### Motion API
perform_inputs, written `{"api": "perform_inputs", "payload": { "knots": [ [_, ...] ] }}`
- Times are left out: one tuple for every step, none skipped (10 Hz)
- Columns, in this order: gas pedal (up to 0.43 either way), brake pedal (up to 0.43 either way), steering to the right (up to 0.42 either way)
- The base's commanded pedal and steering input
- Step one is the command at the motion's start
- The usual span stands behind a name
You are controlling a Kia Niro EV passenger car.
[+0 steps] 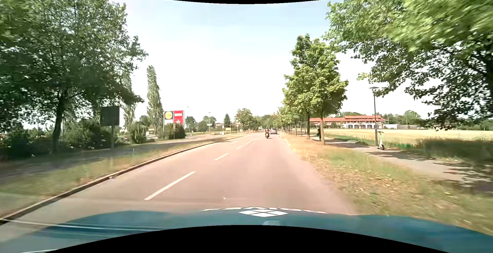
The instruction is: Follow the waypoints while adhering to traffic rules and regulations
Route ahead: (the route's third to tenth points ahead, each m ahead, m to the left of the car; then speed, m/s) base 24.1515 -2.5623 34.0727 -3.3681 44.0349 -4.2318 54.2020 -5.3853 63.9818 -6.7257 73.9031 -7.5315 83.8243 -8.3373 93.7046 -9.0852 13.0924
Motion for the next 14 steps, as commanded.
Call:
{"api": "perform_inputs", "payload": {
  "knots": [
    [0.059, 0.0, 0.022],
    [0.067, 0.0, 0.02],
    [0.067, 0.0, 0.02],
    [0.067, 0.0, 0.02],
    [0.067, 0.0, 0.019],
    [0.067, 0.0, 0.019],
    [0.067, 0.0, 0.019],
    [0.067, 0.0, 0.018],
    [0.067, 0.0, 0.016],
    [0.067, 0.0, 0.012],
    [0.067, 0.0, 0.01],
    [0.067, 0.0, 0.01],
    [0.067, 0.0, 0.01],
    [0.067, 0.0, 0.008]
  ]
}}
